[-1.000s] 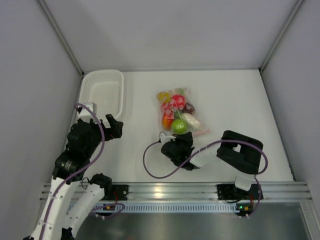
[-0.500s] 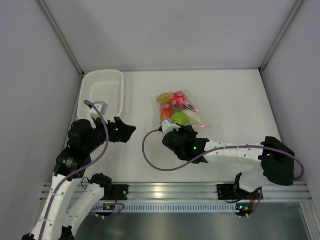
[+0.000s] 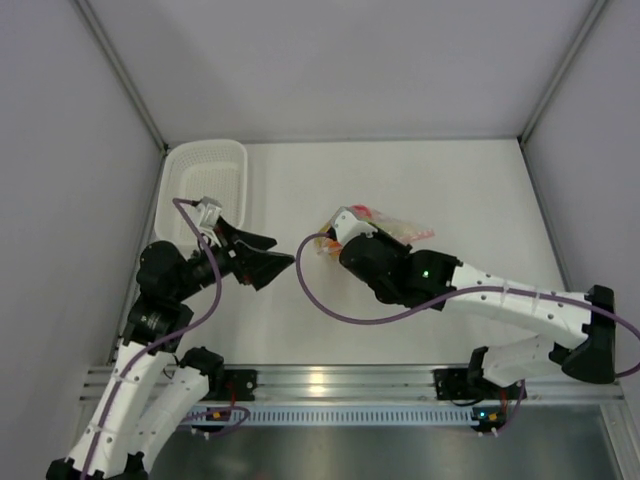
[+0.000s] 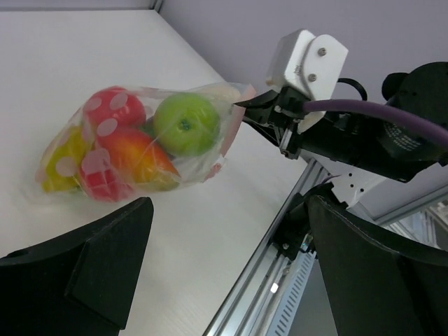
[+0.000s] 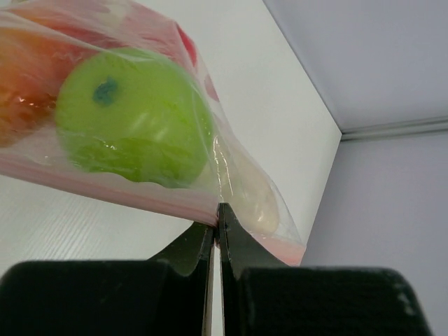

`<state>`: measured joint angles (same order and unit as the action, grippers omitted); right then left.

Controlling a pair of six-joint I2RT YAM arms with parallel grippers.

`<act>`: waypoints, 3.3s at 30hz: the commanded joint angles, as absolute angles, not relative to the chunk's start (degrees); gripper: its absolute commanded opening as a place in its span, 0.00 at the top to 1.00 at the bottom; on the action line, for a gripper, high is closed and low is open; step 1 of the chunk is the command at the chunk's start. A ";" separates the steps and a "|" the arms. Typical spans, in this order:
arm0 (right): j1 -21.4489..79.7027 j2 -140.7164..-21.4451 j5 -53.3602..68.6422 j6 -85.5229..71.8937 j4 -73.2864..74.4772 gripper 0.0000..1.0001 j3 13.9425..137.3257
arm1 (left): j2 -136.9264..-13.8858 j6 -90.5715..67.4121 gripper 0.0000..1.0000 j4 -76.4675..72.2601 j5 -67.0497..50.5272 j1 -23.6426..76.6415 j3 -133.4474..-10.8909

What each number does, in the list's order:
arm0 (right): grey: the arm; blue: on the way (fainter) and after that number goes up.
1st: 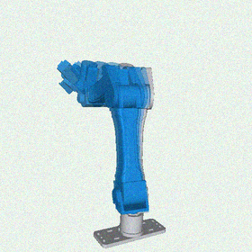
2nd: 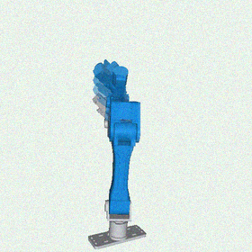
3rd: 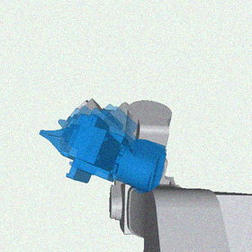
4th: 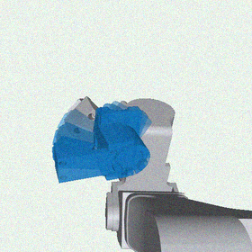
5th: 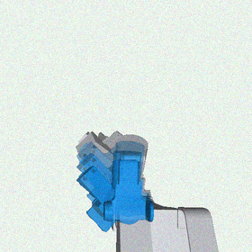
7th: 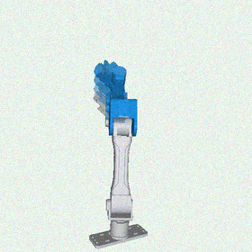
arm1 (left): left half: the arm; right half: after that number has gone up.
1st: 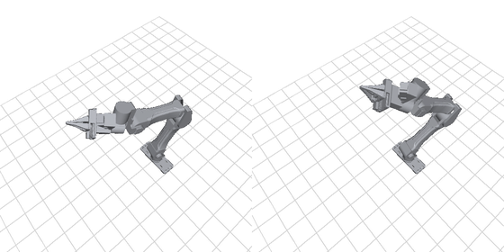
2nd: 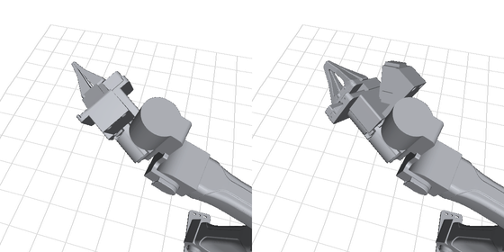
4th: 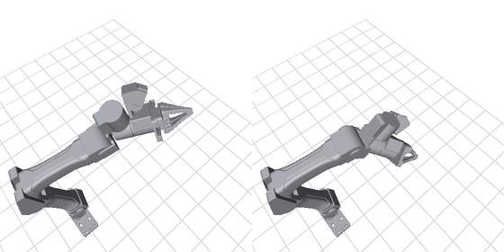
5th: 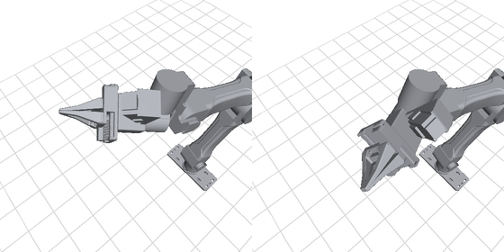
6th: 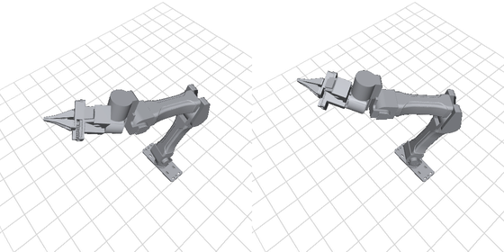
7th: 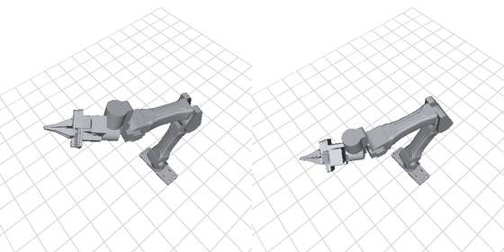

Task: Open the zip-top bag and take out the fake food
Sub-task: Pick up the zipper food storage bag at the center of the board, then unzip the zipper food storage bag at the center of the board.

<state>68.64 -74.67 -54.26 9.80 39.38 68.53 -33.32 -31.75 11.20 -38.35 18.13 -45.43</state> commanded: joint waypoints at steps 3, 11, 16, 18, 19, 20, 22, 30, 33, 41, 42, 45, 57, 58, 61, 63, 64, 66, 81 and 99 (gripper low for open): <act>69.70 -70.14 -47.31 6.77 50.70 1.00 77.33 | -35.42 -38.76 0.02 -6.75 -36.93 19.94 -40.87; 69.70 -70.05 -41.66 5.54 58.79 1.00 83.93 | -36.30 -27.36 0.02 -25.73 -39.29 31.63 -33.50; 69.78 -69.70 -41.04 3.61 59.76 1.00 84.55 | -38.14 -18.37 0.02 -27.33 -35.69 40.60 -31.12; 69.70 -69.44 -41.48 2.73 60.03 1.00 84.29 | -41.12 -18.02 0.04 -27.33 -35.42 42.09 -31.03; 69.61 -69.35 -41.66 2.20 60.03 1.00 84.03 | -42.79 -17.67 0.05 -27.33 -34.81 42.53 -31.03; 69.61 -69.17 -41.83 1.85 59.94 1.00 83.94 | -43.50 -17.23 0.07 -27.33 -33.93 42.97 -30.94; 69.52 -69.08 -42.10 0.97 59.59 1.00 83.67 | -44.47 -16.44 0.15 -27.51 -31.74 44.90 -30.41; 69.35 -67.85 -42.01 1.32 56.60 1.00 81.57 | -47.37 -14.94 0.45 -29.61 -22.51 47.72 -29.45; 68.91 -67.41 -41.92 1.58 55.99 1.00 80.69 | -47.90 -16.08 0.45 -31.90 -23.02 47.72 -29.44; 68.47 -66.80 -41.48 1.58 54.93 1.00 79.45 | -50.71 -17.93 0.54 -35.51 -26.36 48.69 -30.85; 68.38 -66.54 -41.48 1.58 54.76 1.00 79.37 | -50.97 -17.84 0.65 -35.51 -26.63 48.78 -30.94; 68.12 -66.01 -41.22 1.58 54.49 1.00 79.19 | -51.15 -17.93 0.75 -35.51 -26.19 48.87 -30.76; 66.89 -63.64 -34.73 3.95 51.34 0.70 76.99 | -52.99 -18.54 1.00 -35.42 -27.24 48.96 -32.17; 66.62 -62.41 -31.58 4.65 49.50 0.60 76.99 | -53.61 -18.54 1.00 -35.42 -27.59 48.96 -32.43; 66.01 -60.13 -24.04 7.20 47.38 0.50 77.60 | -53.96 -18.54 1.00 -35.42 -28.65 48.96 -32.61; 65.92 -59.50 -20.23 9.13 46.15 0.43 78.13 | -53.70 -18.46 1.00 -35.42 -28.65 48.96 -32.35; 65.92 -59.07 -17.34 9.84 45.62 0.32 78.22 | -53.35 -18.20 1.00 -35.42 -28.83 48.96 -32.34; 66.00 -58.27 -14.78 11.95 43.25 0.23 77.61 | -52.65 -17.49 1.00 -35.42 -28.74 48.96 -31.99; 64.43 -65.74 7.99 18.63 40.52 0.40 83.49 | -50.45 -14.68 1.00 -34.19 -33.75 48.96 -33.05; 58.01 -69.43 19.16 18.81 43.51 0.94 85.08 | -48.08 -13.54 1.00 -33.22 -33.05 48.96 -32.25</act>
